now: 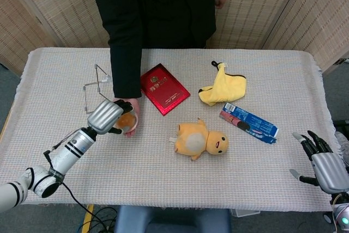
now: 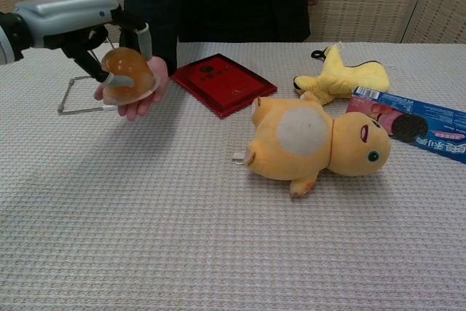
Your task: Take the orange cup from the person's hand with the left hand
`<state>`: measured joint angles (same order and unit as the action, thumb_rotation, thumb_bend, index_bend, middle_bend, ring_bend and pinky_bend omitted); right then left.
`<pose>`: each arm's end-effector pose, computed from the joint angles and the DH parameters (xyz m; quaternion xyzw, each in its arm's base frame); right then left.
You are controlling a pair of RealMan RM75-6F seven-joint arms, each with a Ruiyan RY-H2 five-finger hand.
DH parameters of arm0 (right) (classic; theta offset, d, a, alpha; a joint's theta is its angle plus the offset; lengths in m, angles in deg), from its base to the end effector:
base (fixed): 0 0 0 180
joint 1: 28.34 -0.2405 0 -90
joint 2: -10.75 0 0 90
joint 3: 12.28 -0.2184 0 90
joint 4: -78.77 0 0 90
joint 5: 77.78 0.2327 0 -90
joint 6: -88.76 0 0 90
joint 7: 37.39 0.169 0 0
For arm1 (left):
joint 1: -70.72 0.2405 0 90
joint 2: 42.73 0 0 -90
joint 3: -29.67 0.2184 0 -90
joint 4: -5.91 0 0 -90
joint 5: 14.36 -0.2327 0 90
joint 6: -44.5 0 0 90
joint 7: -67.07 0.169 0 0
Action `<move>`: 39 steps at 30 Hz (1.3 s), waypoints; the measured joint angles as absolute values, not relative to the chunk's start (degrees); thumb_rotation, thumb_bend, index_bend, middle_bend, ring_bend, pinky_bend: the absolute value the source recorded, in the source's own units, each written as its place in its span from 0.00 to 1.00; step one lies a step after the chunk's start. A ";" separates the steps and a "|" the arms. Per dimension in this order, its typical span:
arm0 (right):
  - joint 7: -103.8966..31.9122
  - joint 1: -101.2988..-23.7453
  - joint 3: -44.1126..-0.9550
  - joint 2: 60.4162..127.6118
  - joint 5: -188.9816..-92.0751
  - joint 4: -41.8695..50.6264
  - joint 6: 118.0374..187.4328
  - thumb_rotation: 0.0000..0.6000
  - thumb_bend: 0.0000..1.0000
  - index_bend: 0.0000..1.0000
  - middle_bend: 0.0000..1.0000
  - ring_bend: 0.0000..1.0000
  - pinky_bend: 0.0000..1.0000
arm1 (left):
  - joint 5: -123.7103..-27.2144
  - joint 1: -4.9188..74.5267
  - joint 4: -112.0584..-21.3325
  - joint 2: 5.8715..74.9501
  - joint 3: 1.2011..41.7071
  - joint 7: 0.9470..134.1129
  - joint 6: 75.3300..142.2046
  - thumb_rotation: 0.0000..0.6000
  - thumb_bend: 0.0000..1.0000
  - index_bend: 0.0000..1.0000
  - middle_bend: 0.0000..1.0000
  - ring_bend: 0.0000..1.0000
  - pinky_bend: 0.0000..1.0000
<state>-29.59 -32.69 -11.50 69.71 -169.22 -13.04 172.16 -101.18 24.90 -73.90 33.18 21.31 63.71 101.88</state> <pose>-0.2944 -0.1873 0.1291 0.6274 -0.4104 0.3811 0.5411 -0.1074 0.3785 0.0251 -0.7795 -0.2579 -0.4356 0.3690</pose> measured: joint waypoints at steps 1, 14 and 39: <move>-29.63 -32.66 -11.47 69.71 -169.25 -13.05 172.18 1.00 0.18 0.07 0.16 0.07 0.13 | -101.38 25.17 -74.31 32.64 21.44 63.35 102.34 1.00 0.40 0.62 0.63 0.57 0.85; -29.67 -32.74 -11.43 69.72 -169.98 -13.12 172.45 1.00 0.18 0.07 0.16 0.07 0.13 | -103.31 32.27 -80.58 24.33 24.85 61.63 110.12 1.00 0.40 0.61 0.63 0.57 0.85; -30.13 -32.68 -11.54 68.70 -170.63 -13.97 173.47 1.00 0.18 0.07 0.16 0.07 0.13 | -97.53 38.87 -71.53 33.72 30.32 65.58 104.38 1.00 0.40 0.10 0.15 0.13 0.36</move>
<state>-30.13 -32.68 -11.54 68.70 -170.63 -13.97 173.47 -97.53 38.87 -71.53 33.72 30.32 65.58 104.38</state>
